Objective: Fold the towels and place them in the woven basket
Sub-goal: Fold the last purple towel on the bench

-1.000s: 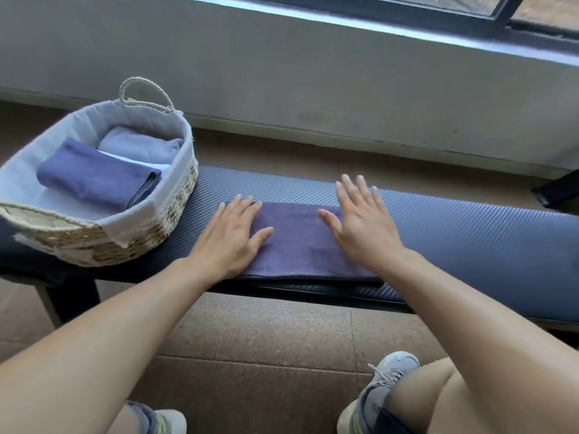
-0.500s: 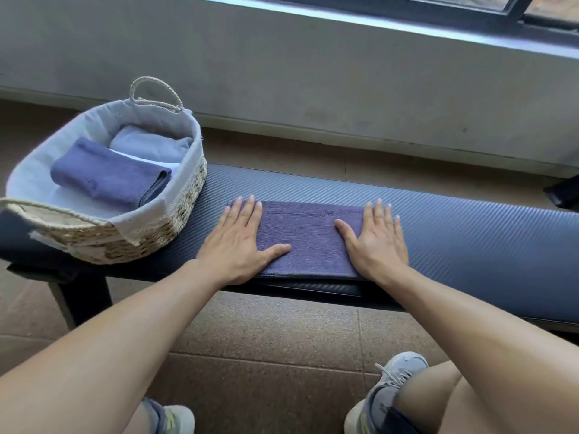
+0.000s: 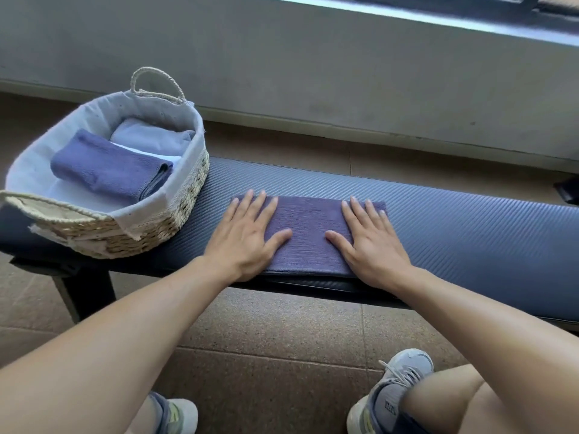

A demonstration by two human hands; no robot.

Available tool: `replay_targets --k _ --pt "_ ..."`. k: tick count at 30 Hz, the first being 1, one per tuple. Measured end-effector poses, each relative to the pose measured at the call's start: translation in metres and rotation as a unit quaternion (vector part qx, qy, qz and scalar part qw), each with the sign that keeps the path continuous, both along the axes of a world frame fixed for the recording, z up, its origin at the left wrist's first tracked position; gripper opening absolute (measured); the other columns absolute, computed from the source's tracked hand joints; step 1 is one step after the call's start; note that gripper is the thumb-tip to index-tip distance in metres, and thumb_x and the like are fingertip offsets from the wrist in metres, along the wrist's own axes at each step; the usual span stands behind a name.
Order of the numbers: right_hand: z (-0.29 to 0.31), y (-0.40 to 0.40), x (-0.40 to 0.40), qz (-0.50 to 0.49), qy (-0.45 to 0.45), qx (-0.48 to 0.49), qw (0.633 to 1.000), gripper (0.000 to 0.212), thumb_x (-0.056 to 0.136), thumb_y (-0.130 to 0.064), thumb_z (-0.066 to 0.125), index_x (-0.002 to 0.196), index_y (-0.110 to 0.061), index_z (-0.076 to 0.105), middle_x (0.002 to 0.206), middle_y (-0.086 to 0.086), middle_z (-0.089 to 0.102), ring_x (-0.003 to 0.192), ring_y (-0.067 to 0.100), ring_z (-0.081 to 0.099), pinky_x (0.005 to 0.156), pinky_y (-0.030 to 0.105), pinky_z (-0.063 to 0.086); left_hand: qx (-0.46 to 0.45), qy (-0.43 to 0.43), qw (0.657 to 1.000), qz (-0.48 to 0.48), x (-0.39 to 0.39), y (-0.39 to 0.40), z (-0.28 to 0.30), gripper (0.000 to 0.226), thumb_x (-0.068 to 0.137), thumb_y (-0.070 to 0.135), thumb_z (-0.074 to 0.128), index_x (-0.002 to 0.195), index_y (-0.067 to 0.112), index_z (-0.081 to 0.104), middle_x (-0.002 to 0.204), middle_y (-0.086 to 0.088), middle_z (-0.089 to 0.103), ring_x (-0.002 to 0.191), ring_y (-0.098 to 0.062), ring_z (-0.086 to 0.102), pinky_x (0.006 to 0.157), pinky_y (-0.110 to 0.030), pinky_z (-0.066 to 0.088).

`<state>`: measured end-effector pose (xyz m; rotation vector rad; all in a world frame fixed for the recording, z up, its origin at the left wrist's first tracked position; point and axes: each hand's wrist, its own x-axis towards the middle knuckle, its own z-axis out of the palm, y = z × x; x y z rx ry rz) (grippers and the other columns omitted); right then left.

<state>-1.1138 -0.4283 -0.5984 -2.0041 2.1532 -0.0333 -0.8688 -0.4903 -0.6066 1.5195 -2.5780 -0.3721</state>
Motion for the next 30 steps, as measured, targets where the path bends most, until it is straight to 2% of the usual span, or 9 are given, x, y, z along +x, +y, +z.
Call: replay_targets --k 4,8,11,14,19,22,24,27,30 --pt "0.004 -0.003 -0.006 -0.015 -0.077 -0.026 0.997 0.076 0.098 -0.068 0.029 0.161 -0.025 0.02 0.169 -0.002 0.014 0.156 0.017 0.006 0.127 0.039 0.005 -0.001 -0.032 0.999 0.002 0.003 -0.001 -0.008 0.086 0.091 0.079 0.006 0.162 0.03 0.004 0.17 0.003 -0.003 0.155 -0.013 -0.014 0.126 -0.038 -0.009" --pt "0.029 -0.016 -0.035 -0.203 -0.09 -0.077 0.972 0.067 0.094 -0.064 0.051 0.143 -0.019 0.046 0.146 0.006 0.049 0.138 0.028 0.043 0.112 0.047 0.035 0.003 -0.039 0.999 0.001 0.003 -0.001 -0.007 0.085 0.092 0.078 0.007 0.162 0.03 0.001 0.17 0.003 -0.006 0.155 -0.013 -0.016 0.126 -0.038 -0.01" --pt "0.04 -0.02 -0.061 -0.265 -0.075 0.055 0.96 0.072 0.071 -0.084 0.054 0.096 -0.017 0.061 0.096 0.01 0.065 0.1 0.033 0.065 0.085 0.043 0.051 0.009 -0.052 0.999 -0.001 0.002 -0.001 -0.006 0.087 0.092 0.078 0.007 0.162 0.029 -0.001 0.17 0.002 -0.008 0.154 -0.014 -0.018 0.126 -0.039 -0.011" --pt "0.044 -0.015 -0.06 -0.24 -0.108 0.088 0.961 0.063 0.079 -0.07 0.067 0.057 -0.015 0.044 0.06 0.005 0.049 0.06 0.026 0.05 0.057 0.034 0.035 0.008 -0.065 0.998 -0.003 0.001 -0.001 -0.006 0.089 0.09 0.079 0.005 0.162 0.027 -0.004 0.17 -0.001 -0.011 0.154 -0.016 -0.02 0.125 -0.04 -0.012" --pt "0.051 -0.013 -0.051 -0.235 -0.164 0.109 0.952 0.052 0.079 -0.055 0.079 0.067 -0.008 0.06 0.067 0.012 0.06 0.065 0.024 0.055 0.061 0.033 0.034 0.019 -0.071 0.997 -0.002 0.001 -0.001 -0.003 0.089 0.091 0.079 0.006 0.162 0.027 -0.006 0.169 -0.001 -0.012 0.154 -0.016 -0.021 0.125 -0.041 -0.013" --pt "0.055 -0.011 -0.049 -0.248 -0.275 0.074 0.926 0.042 0.08 -0.04 0.083 0.063 -0.014 0.054 0.063 0.003 0.058 0.064 0.017 0.051 0.057 0.03 0.034 0.029 -0.064 0.998 -0.003 0.001 -0.001 -0.002 0.089 0.09 0.08 0.008 0.162 0.028 -0.005 0.169 0.0 -0.013 0.153 -0.015 -0.021 0.125 -0.039 -0.015" --pt "0.06 -0.01 -0.047 -0.242 -0.39 0.071 0.886 0.03 0.082 -0.028 0.082 0.07 -0.018 0.057 0.068 -0.002 0.064 0.068 0.014 0.058 0.058 0.026 0.042 0.029 -0.062 0.998 -0.002 0.002 -0.001 -0.002 0.089 0.09 0.08 0.009 0.162 0.028 -0.004 0.169 0.0 -0.013 0.153 -0.015 -0.021 0.124 -0.038 -0.015" --pt "0.068 -0.01 -0.046 -0.255 -0.551 0.101 0.788 0.019 0.087 -0.015 0.076 0.103 -0.005 0.072 0.102 0.01 0.078 0.093 0.023 0.074 0.081 0.034 0.06 0.031 -0.06 0.998 0.0 0.001 -0.001 -0.002 0.089 0.091 0.08 0.01 0.162 0.028 -0.004 0.169 -0.001 -0.013 0.153 -0.016 -0.021 0.125 -0.039 -0.014" --pt "0.08 -0.008 -0.043 -0.249 -0.635 0.087 0.726 0.025 0.091 -0.012 0.069 0.116 -0.005 0.068 0.11 0.013 0.076 0.092 0.025 0.075 0.069 0.03 0.061 0.037 -0.052 0.998 0.008 -0.002 0.001 -0.001 0.089 0.091 0.08 0.011 0.162 0.028 -0.003 0.169 -0.001 -0.013 0.154 -0.016 -0.022 0.125 -0.041 -0.012"
